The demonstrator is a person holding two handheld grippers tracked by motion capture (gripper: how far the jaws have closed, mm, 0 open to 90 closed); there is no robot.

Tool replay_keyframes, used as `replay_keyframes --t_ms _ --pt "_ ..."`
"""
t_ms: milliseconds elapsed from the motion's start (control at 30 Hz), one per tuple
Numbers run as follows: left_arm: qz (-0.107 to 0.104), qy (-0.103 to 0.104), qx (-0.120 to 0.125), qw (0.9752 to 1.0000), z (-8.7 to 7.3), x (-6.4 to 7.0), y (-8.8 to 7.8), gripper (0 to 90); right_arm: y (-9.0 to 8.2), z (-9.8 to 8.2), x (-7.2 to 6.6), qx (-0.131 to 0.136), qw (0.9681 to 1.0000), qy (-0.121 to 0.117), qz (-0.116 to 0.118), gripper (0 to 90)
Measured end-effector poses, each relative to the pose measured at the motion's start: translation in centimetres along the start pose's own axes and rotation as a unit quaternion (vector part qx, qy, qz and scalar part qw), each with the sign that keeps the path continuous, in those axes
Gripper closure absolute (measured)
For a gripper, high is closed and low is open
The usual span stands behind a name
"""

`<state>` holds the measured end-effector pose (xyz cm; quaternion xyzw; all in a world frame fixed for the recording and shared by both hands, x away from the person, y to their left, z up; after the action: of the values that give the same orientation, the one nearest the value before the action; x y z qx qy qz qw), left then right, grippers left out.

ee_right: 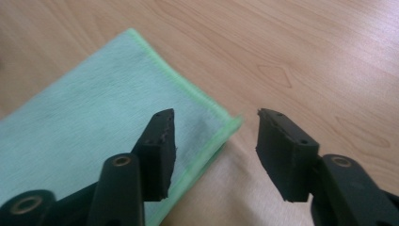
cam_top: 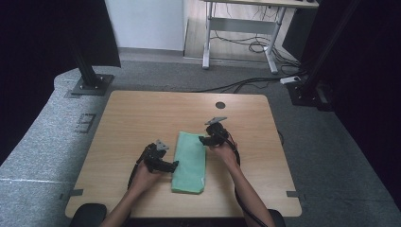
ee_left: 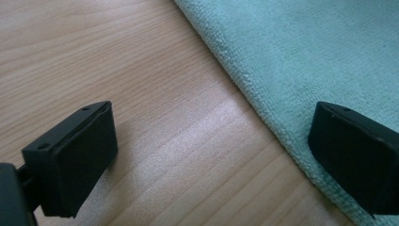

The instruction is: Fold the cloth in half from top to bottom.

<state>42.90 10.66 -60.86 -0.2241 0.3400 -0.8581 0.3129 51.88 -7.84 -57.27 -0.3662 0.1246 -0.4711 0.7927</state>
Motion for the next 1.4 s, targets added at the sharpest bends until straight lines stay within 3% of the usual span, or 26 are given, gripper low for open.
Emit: replay_keyframes --t_ms 100,333,400,567,800,1033,1200,1400 --pt "-0.001 0.000 -0.001 1.0000 0.0 0.1 0.0 1.9 1.4 0.2 0.3 -0.008 1.0000 -0.004 -0.002 51.8" --pt "-0.001 0.000 0.000 1.0000 0.0 0.1 0.0 1.9 2.9 -0.5 0.2 -0.029 0.9995 -0.012 0.010 49.7" --pt "-0.001 0.000 -0.001 1.0000 0.0 0.1 0.0 1.9 3.0 -0.6 0.3 -0.026 0.9994 -0.001 0.024 53.2" --pt "-0.001 0.000 -0.001 1.0000 0.0 0.1 0.0 1.9 2.8 -0.6 -0.2 -0.025 0.9985 -0.004 0.049 75.3" --pt "-0.001 0.000 0.000 1.0000 0.0 0.1 0.0 1.9 2.5 -0.4 -0.6 -0.041 0.9982 -0.020 0.040 84.6" --pt "0.000 -0.001 0.001 1.0000 0.0 0.1 0.0 1.9 0.5 0.8 -0.4 -0.017 0.9988 -0.022 0.040 84.8" --pt "0.001 -0.003 0.001 1.0000 0.0 0.1 0.0 1.9 -2.0 2.0 -1.0 0.016 0.9976 -0.047 0.048 84.6" --pt "0.001 -0.002 -0.001 1.0000 0.0 0.1 0.0 1.9 -4.0 2.4 -1.7 0.038 0.9960 -0.057 0.058 84.6"
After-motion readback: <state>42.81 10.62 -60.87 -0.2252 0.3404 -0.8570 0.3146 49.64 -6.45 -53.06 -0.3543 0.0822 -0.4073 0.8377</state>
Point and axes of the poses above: each handheld gripper's, and its own axes: y roughly forward along the jaws, z roughly out of its top, x roughly to its right, the point moved 8 cm from there along y, roughly forward along the jaws, and after that the axes turned 12 degrees about -z, right-handed, at the moved point
